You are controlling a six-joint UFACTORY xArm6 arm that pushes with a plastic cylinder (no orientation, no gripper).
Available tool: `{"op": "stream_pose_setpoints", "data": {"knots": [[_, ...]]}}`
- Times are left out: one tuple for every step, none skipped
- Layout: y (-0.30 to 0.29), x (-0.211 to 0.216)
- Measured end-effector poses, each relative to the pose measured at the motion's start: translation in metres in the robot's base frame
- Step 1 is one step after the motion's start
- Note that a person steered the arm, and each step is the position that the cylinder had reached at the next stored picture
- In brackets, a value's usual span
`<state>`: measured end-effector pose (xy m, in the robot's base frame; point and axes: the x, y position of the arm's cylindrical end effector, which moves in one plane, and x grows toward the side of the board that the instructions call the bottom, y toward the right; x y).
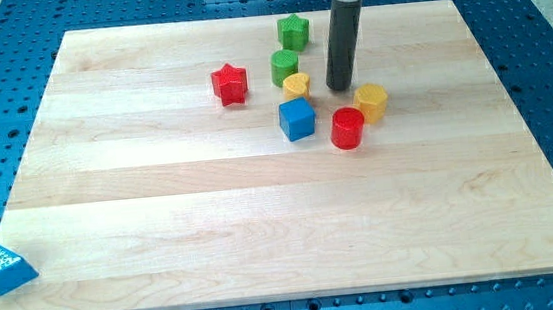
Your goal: Put heart cube and red circle in a horizontal line
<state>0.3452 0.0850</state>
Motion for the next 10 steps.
{"op": "stream_pose_setpoints", "data": {"knots": [[-0.076, 0.029], [-0.137, 0.06], [-0.105, 0.034], [-0.09, 0.006], [-0.089, -0.012], [-0.088, -0.02], [-0.089, -0.019], [-0.086, -0.006], [-0.094, 0.029], [-0.033, 0.041]]}}
